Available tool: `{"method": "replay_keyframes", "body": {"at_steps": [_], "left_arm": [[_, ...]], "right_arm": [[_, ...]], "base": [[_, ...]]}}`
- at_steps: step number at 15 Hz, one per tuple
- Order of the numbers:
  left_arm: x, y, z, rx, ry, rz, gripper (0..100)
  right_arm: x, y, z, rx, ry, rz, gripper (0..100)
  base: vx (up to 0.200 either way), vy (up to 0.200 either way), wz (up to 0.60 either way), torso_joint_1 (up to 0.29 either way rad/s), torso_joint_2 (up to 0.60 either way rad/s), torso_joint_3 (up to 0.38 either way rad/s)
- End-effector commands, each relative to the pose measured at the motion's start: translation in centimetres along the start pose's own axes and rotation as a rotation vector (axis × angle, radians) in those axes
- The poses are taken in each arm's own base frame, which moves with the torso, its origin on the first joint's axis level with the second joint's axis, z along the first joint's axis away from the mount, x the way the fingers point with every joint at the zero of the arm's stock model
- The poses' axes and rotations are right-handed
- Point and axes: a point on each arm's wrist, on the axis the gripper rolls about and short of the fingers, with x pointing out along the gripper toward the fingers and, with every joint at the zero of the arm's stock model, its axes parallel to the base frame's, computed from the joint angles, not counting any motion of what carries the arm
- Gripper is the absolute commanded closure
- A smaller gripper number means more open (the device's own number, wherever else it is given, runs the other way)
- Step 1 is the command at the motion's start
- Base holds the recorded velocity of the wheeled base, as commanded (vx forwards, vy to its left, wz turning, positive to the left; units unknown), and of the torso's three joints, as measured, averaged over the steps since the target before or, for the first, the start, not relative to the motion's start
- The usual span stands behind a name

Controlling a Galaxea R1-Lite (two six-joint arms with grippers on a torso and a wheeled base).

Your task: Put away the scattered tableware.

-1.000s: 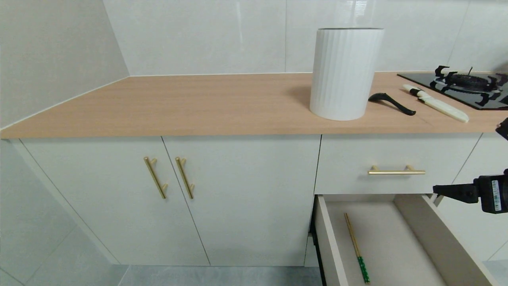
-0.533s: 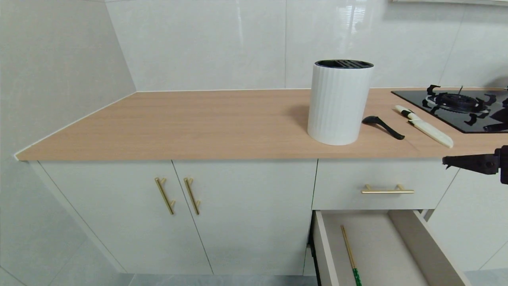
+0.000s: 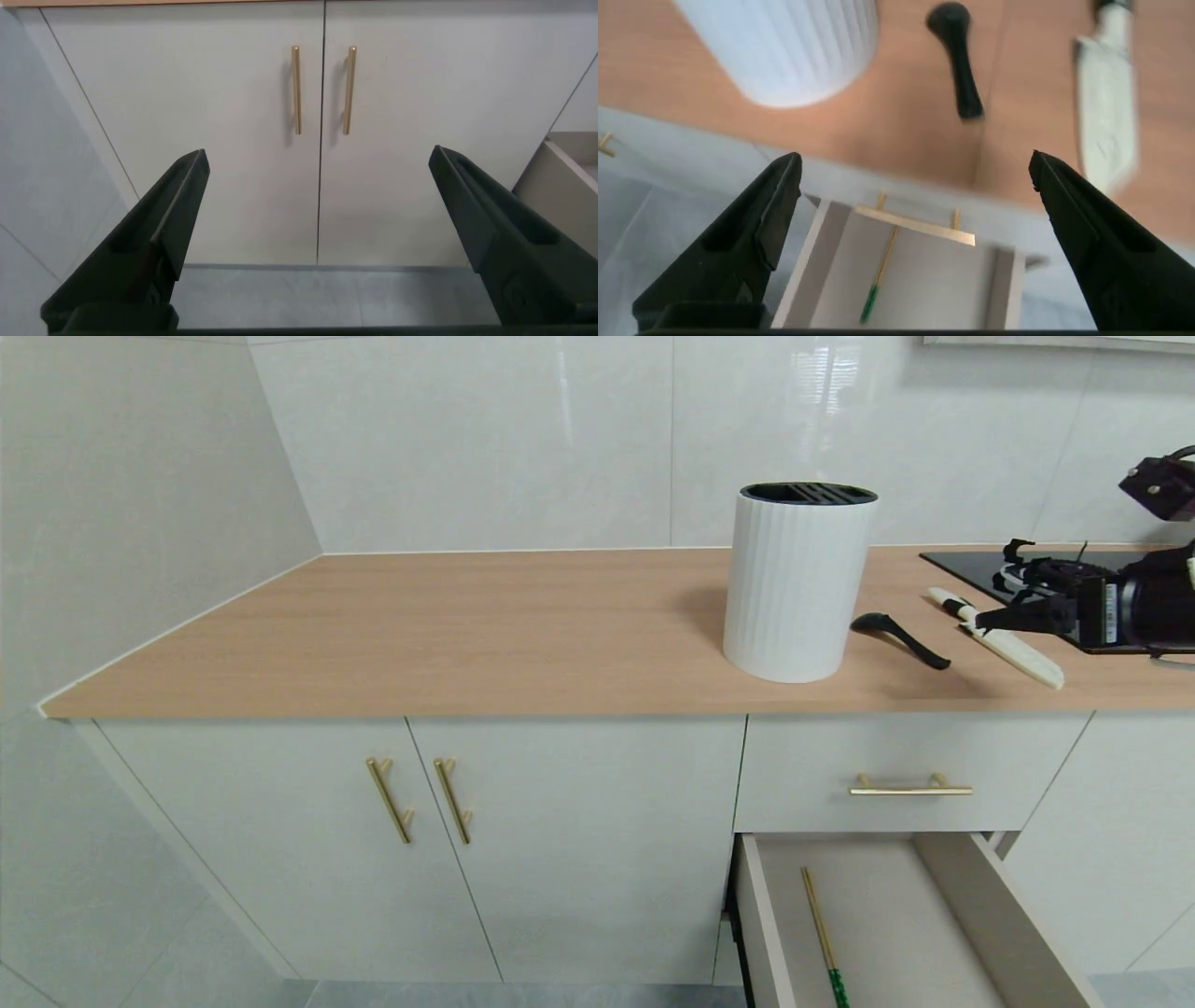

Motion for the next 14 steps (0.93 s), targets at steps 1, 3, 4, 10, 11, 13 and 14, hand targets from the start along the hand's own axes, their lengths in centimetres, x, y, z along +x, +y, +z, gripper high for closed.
{"method": "replay_keyframes", "body": {"at_steps": [1, 3, 4, 10, 11, 13, 14], "left_arm": [[0.0, 0.0, 0.0, 0.000, 0.000, 0.001, 0], [0.0, 0.0, 0.0, 0.000, 0.000, 0.001, 0], [0.0, 0.0, 0.0, 0.000, 0.000, 0.001, 0], [0.0, 0.0, 0.0, 0.000, 0.000, 0.001, 0], [0.0, 0.0, 0.0, 0.000, 0.000, 0.001, 0], [0.0, 0.0, 0.0, 0.000, 0.000, 0.001, 0], [0.0, 0.0, 0.0, 0.000, 0.000, 0.001, 0]], "right_arm": [[5.8, -2.4, -1.0, -0.017, 0.074, 0.040, 0], [8.7, -3.6, -0.8, -0.031, 0.076, 0.041, 0], [9.5, -3.8, -0.9, -0.032, 0.078, 0.044, 0], [15.0, -5.4, -2.4, -0.079, 0.029, 0.042, 0], [15.3, -5.5, -2.4, -0.080, 0.026, 0.041, 0], [16.2, -5.8, -2.7, -0.079, 0.029, 0.042, 0], [16.5, -5.9, -2.8, -0.079, 0.029, 0.042, 0]], "base": [[0.000, 0.000, 0.00, 0.000, 0.00, 0.000], [0.000, 0.000, 0.00, 0.000, 0.00, 0.000], [0.000, 0.000, 0.00, 0.000, 0.00, 0.000], [0.000, 0.000, 0.00, 0.000, 0.00, 0.000], [0.000, 0.000, 0.00, 0.000, 0.00, 0.000], [0.000, 0.000, 0.00, 0.000, 0.00, 0.000], [0.000, 0.000, 0.00, 0.000, 0.00, 0.000]]}}
